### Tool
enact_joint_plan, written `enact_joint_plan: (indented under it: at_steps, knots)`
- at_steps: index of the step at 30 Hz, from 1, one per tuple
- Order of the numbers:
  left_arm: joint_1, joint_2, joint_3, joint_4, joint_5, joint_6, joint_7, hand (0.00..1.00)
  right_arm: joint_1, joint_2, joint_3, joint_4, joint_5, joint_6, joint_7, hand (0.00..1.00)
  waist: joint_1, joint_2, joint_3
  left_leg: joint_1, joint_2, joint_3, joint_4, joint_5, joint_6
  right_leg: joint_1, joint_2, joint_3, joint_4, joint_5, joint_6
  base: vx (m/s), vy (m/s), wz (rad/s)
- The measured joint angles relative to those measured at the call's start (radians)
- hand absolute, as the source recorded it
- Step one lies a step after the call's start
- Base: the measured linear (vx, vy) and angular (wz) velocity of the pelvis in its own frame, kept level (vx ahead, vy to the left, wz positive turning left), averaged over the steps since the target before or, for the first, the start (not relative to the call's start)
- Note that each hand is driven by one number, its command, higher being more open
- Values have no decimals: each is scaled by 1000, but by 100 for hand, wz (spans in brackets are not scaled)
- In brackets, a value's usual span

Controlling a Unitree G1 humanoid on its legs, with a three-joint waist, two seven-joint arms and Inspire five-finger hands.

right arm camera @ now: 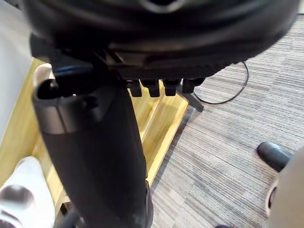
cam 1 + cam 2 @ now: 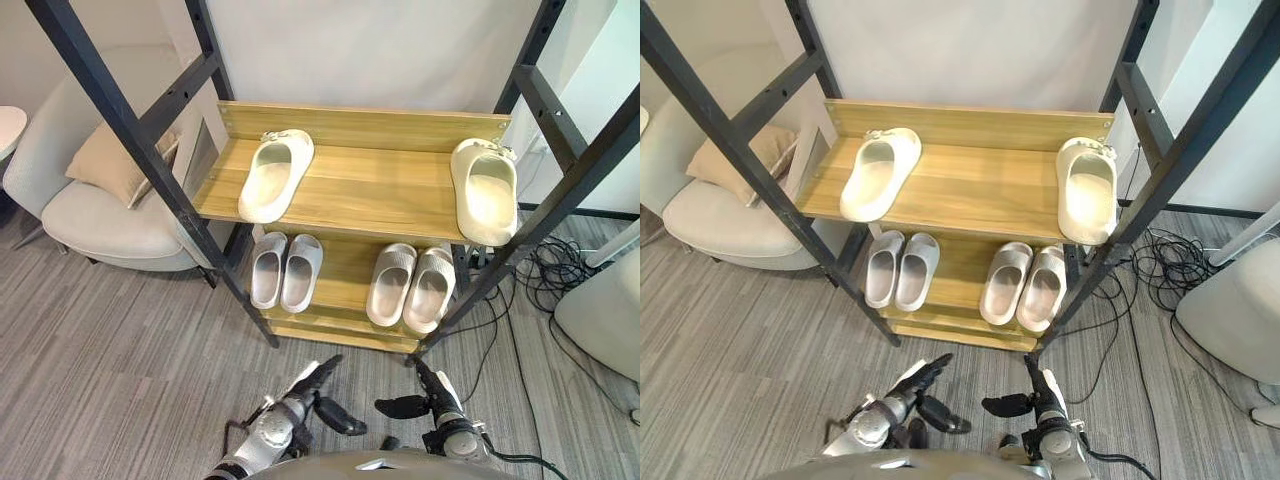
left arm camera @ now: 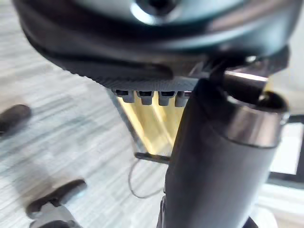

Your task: Organize the slippers on the shoe rack

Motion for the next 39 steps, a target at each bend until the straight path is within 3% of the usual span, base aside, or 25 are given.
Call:
enact_joint_plan:
  at_steps: [4,9,14,21,24,29,31,33,36,39]
  knots:
    - [-5,31,-131,-264,-112,-32,-74,100,-7,-15,2,21,0,0,1,100,-1,16,-14,14,-6,-10,-10,-1,1,14,-2,-8,-5,-12,2,58,-6,6]
    - [-25,51,-165,-470,-229,-34,-103,100,-8,-19,2,21,0,1,1,100,-11,33,-26,14,-2,-15,-11,-2,2,16,1,-12,-5,-16,-2,7,-1,1]
    - [-30,80,-140,-653,-332,-40,-91,100,-8,-27,5,28,-1,3,1,100,-16,44,-44,14,-3,-18,-11,-3,4,17,1,-14,-4,-16,-2,0,0,0]
    - [-73,74,-49,-889,-424,-54,-22,100,-19,-26,13,73,0,4,-4,100,-5,29,-61,11,4,-19,-11,-4,3,14,-1,-13,-3,-18,-1,-10,4,0]
    - [-129,56,10,-923,-417,-94,28,100,-12,-31,16,70,40,1,11,100,1,26,-65,11,3,-20,-11,-4,3,15,0,-13,-1,-18,-1,0,0,0]
    - [-160,59,164,-979,-252,-155,167,100,-2,-52,44,71,35,-19,2,100,3,16,-75,12,-1,-23,-11,-4,3,17,0,-15,4,-21,-1,-4,1,2]
    - [-173,75,216,-978,-173,-159,218,100,-17,-63,53,102,36,-32,20,100,11,13,-77,12,-3,-29,-11,-4,4,23,-1,-21,4,-22,0,-14,4,9]
    - [-170,102,264,-983,-80,-159,266,100,-53,-62,105,104,59,-6,16,100,20,12,-77,10,-4,-34,-11,-4,4,23,-2,-27,5,-24,1,-23,6,7]
    - [-185,154,305,-996,-18,-162,322,100,-72,-61,181,-13,124,-3,-4,100,31,12,-81,-3,6,-32,-11,-4,4,4,2,-23,4,-24,-1,0,0,0]
    - [-273,230,391,-968,158,-149,383,100,-74,-13,209,-133,114,-69,4,100,32,11,-82,-4,2,-32,-10,-3,3,6,5,-24,-1,-24,-1,0,0,0]
